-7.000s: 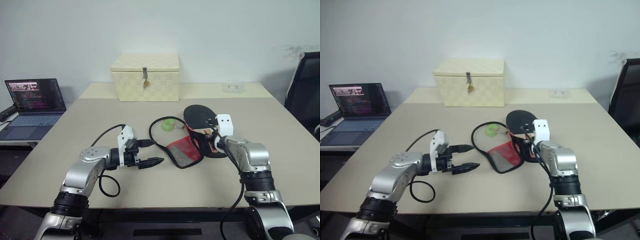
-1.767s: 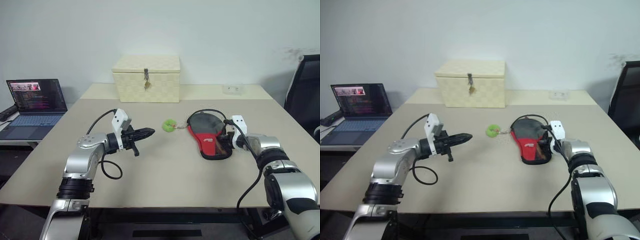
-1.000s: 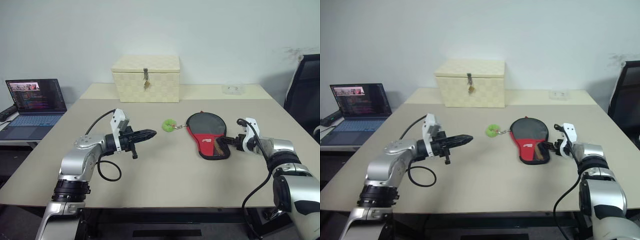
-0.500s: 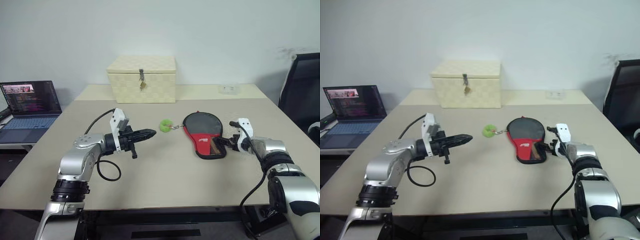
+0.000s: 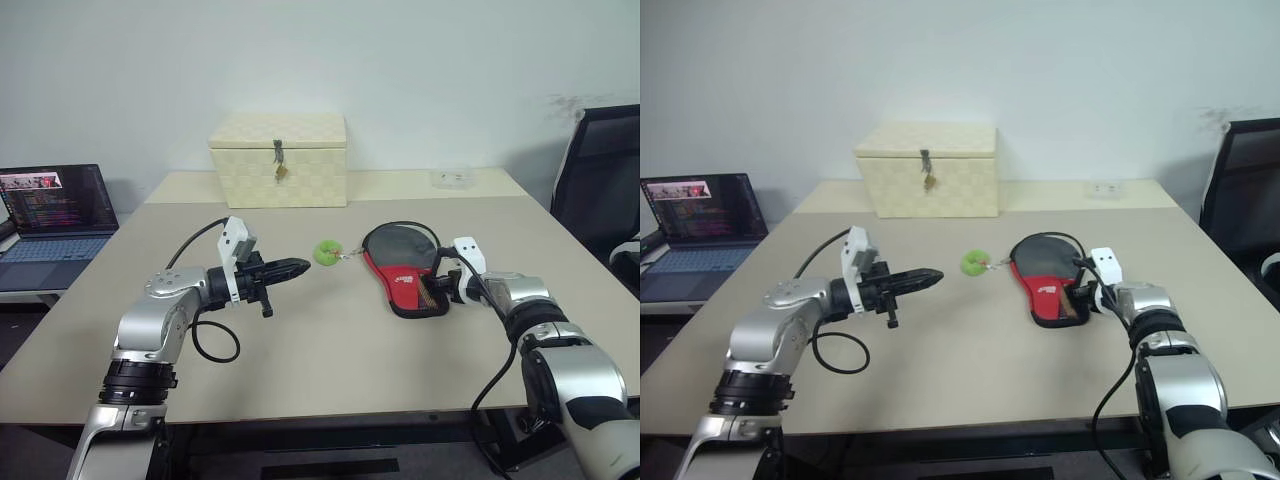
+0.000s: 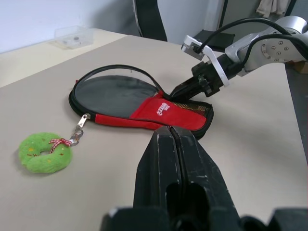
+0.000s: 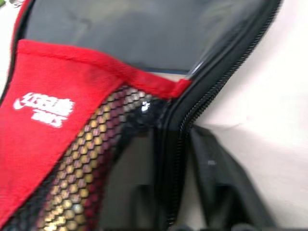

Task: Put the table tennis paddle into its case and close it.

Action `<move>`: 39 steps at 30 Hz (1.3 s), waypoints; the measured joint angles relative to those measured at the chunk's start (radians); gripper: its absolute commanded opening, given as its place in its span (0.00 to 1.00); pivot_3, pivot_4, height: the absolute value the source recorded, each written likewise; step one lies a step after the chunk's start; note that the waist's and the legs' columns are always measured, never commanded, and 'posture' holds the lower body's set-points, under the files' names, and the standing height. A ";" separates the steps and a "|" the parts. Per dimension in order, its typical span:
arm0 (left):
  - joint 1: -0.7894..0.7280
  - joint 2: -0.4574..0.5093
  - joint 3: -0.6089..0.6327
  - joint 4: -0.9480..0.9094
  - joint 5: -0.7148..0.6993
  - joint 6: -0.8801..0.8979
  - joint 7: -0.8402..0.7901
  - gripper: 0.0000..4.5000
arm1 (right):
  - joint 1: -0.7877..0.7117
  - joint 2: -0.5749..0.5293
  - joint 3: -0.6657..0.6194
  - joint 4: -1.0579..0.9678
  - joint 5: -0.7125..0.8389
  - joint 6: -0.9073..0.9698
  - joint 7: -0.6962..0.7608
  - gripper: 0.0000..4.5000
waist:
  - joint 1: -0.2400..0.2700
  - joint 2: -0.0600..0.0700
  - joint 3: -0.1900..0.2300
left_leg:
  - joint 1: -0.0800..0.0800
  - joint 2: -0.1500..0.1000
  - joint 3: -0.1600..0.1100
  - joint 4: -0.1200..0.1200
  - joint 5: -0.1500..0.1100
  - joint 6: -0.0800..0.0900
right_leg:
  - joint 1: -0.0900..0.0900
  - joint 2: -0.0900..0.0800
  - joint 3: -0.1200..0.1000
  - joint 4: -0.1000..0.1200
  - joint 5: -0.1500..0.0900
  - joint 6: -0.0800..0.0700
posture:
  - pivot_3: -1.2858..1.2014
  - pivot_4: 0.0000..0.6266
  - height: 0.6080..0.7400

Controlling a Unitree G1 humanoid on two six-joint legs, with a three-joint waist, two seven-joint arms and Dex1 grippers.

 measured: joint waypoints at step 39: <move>0.344 0.246 0.012 -0.417 -0.276 0.271 -0.100 0.00 | 0.521 0.226 0.047 -1.297 0.344 0.927 -0.100 0.00 | -0.017 0.000 0.000 | 0.000 0.012 0.001 -0.011 0.000 0.000 | -0.005 0.006 0.000 -0.002 -0.002 -0.010 | 0.52 0.24 1.00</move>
